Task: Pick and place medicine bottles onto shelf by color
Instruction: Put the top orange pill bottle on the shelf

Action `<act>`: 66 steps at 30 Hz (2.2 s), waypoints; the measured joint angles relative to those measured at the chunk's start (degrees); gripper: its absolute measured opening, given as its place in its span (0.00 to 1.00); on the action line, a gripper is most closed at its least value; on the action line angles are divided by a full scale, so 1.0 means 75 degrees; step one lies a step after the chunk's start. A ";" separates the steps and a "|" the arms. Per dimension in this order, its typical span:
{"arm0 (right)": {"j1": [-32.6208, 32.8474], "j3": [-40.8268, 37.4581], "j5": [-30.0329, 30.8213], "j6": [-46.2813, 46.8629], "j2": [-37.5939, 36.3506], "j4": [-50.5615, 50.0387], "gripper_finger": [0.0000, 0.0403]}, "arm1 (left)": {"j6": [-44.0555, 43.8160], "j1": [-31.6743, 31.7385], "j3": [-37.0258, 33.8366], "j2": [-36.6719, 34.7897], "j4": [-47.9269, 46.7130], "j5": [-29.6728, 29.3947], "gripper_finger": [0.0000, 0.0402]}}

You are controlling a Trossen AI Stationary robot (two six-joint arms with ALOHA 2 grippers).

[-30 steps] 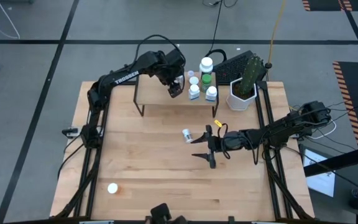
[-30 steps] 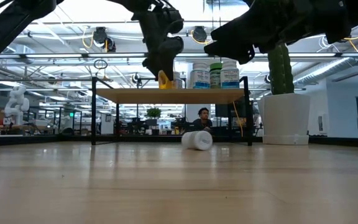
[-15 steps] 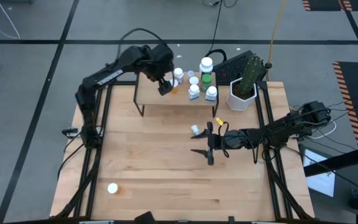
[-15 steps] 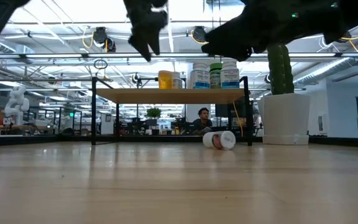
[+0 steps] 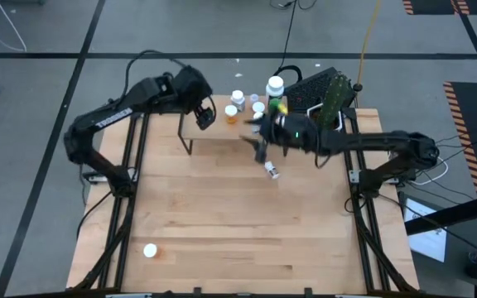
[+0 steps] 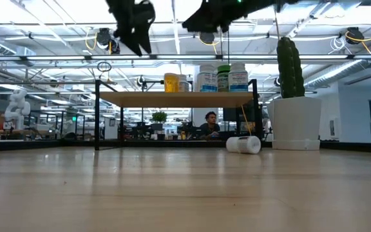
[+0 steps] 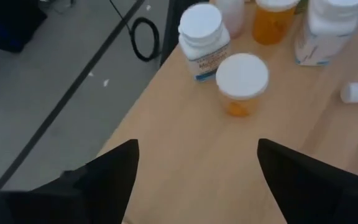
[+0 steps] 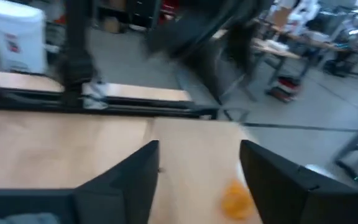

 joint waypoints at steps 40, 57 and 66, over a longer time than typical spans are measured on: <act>-0.1638 0.4112 -0.1052 -0.1048 0.3471 -0.3244 0.00 | 0.0252 0.0618 -0.4856 -0.0030 0.7089 0.1099 0.61; -0.1738 0.4127 -0.1373 -0.0891 0.3605 -0.3518 0.00 | 0.0196 0.0627 -0.4856 -0.0016 0.7370 0.1087 0.61; -0.1746 0.4127 -0.1399 -0.0859 0.3565 -0.3524 0.00 | 0.0196 0.0627 -0.4853 -0.0019 0.7371 0.1087 0.61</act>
